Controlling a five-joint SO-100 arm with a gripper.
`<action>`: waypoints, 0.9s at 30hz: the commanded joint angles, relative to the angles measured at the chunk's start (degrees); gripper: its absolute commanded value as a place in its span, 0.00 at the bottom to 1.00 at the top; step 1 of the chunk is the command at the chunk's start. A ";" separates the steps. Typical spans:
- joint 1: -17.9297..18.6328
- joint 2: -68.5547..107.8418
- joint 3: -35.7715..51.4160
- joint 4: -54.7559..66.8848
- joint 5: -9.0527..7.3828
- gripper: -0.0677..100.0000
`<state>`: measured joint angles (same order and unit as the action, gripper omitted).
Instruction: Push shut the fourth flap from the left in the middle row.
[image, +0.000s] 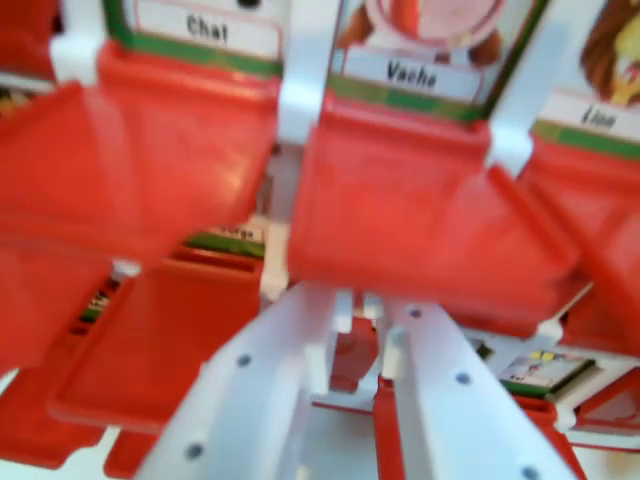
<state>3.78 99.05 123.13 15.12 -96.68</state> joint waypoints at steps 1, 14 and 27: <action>0.62 1.32 -6.33 0.44 -0.53 0.00; -1.05 36.39 13.97 15.47 -0.26 0.00; -2.99 88.42 25.22 53.44 0.97 0.00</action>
<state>1.67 181.14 152.31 60.73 -97.38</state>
